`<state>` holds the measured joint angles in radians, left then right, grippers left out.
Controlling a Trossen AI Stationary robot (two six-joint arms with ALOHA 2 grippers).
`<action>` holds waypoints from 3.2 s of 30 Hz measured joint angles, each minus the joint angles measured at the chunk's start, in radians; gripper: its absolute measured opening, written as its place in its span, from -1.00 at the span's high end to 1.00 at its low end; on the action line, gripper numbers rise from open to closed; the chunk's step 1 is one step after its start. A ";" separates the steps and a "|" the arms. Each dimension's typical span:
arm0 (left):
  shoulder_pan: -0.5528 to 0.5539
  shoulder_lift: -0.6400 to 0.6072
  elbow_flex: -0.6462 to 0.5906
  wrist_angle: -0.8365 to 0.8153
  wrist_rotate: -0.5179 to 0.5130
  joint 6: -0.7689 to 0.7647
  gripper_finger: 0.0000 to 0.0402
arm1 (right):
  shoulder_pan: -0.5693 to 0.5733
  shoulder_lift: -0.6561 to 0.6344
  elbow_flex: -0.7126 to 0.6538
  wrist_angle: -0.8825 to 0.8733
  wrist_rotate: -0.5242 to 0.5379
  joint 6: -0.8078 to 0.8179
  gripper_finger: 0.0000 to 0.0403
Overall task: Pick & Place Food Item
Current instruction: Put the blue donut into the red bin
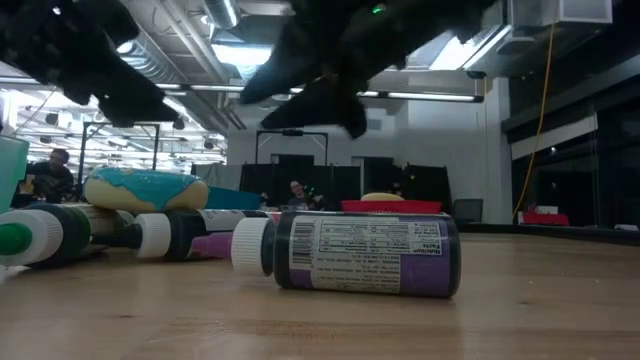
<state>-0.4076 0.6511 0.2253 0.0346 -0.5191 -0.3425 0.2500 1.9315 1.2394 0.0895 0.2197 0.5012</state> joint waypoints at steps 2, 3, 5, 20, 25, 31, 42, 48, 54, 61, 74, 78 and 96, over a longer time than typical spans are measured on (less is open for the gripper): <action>-0.036 -0.026 0.000 -0.017 -0.053 -0.005 -0.17 | -0.001 0.056 0.066 -0.076 -0.021 0.012 -0.06; -0.054 -0.040 0.000 -0.036 -0.080 -0.009 -0.17 | -0.001 0.082 0.095 -0.088 -0.031 0.015 -0.06; -0.087 -0.060 0.000 -0.058 -0.127 -0.016 -0.17 | -0.002 0.121 0.141 -0.116 -0.055 0.022 -0.06; -0.258 -0.120 0.000 -0.279 -0.310 -0.199 -0.17 | -0.015 0.182 0.205 -0.121 -0.089 0.067 -0.06; -0.280 -0.120 0.000 -0.281 -0.327 -0.220 -0.17 | -0.021 0.182 0.205 -0.120 -0.089 0.068 -0.06; -0.286 -0.119 0.000 -0.281 -0.345 -0.221 -0.17 | -0.023 0.212 0.205 -0.097 -0.090 0.081 -0.06; -0.286 -0.120 0.000 -0.279 -0.346 -0.223 -0.17 | -0.038 0.256 0.204 -0.003 -0.130 0.093 -0.06; -0.286 -0.120 0.000 -0.279 -0.345 -0.223 -0.17 | -0.045 0.256 0.279 -0.031 -0.144 0.054 -0.06; -0.286 -0.120 0.000 -0.279 -0.343 -0.230 -0.17 | -0.044 0.256 0.345 -0.136 -0.123 0.031 -0.06; -0.286 -0.120 0.000 -0.279 -0.343 -0.231 -0.17 | -0.037 0.275 0.344 -0.196 -0.105 0.058 -0.06; -0.286 -0.120 0.000 -0.280 -0.339 -0.239 -0.17 | -0.037 0.332 0.344 -0.131 -0.153 0.095 -0.05; -0.286 -0.119 0.000 -0.279 -0.340 -0.239 -0.17 | -0.038 0.347 0.345 -0.127 -0.134 0.106 0.05; -0.285 -0.120 0.000 -0.278 -0.381 -0.231 -0.17 | -0.057 0.284 0.344 -0.120 -0.153 0.012 0.90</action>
<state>-0.6930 0.5316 0.2256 -0.2437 -0.9004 -0.5739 0.1928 2.2153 1.5833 -0.0305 0.0664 0.5129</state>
